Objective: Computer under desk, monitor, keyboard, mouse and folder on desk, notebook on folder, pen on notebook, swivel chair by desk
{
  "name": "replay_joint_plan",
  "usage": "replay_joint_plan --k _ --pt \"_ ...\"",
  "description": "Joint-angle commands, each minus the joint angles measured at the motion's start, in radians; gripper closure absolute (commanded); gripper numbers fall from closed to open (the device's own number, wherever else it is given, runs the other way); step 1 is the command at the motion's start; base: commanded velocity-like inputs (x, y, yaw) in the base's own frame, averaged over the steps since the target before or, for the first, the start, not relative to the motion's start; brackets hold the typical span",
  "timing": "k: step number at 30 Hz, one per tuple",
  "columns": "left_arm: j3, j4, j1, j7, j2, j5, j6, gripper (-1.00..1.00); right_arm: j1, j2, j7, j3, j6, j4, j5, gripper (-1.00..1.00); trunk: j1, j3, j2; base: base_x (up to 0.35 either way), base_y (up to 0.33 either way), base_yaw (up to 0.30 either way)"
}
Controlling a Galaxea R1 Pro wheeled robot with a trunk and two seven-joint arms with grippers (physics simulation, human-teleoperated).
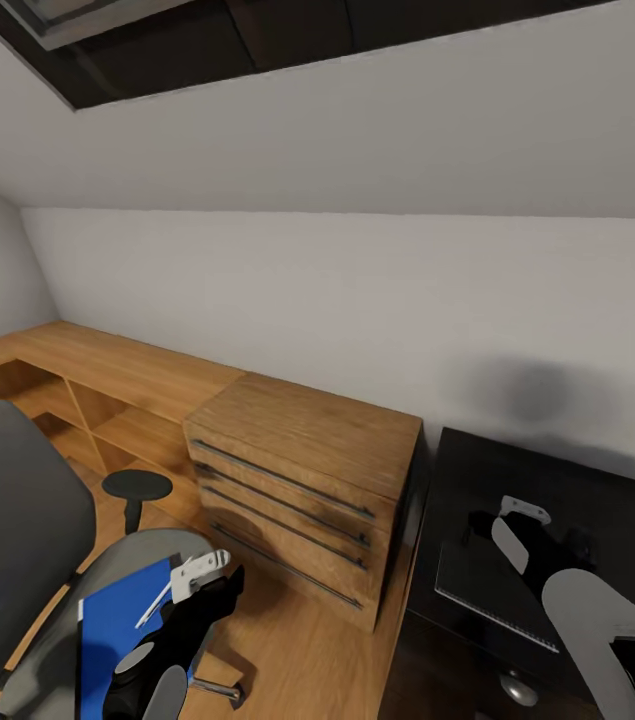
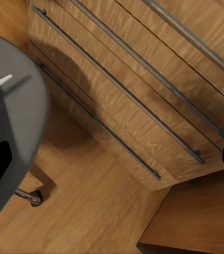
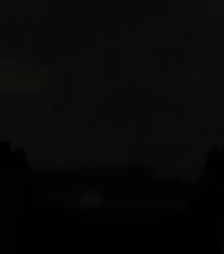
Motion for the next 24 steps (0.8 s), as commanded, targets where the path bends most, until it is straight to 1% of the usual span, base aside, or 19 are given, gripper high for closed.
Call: replay_joint_plan --k 1,13,24 --pt "-0.001 -0.001 -0.001 0.009 0.000 0.011 0.002 -1.00 0.001 0.000 -0.001 -0.005 0.006 0.005 -0.016 -1.00 0.000 -0.001 0.000 0.000 0.000 0.000" --pt "0.002 -0.001 -0.001 0.007 0.005 0.012 0.001 -1.00 0.001 0.001 -0.001 -0.005 0.006 0.006 -0.016 -1.00 0.000 -0.001 0.000 -0.005 0.000 0.000" --pt "0.002 -0.001 -0.001 0.008 0.005 0.013 0.001 -1.00 0.001 0.001 -0.001 -0.005 0.005 0.007 -0.015 -1.00 0.000 -0.001 0.000 -0.139 0.000 0.000"
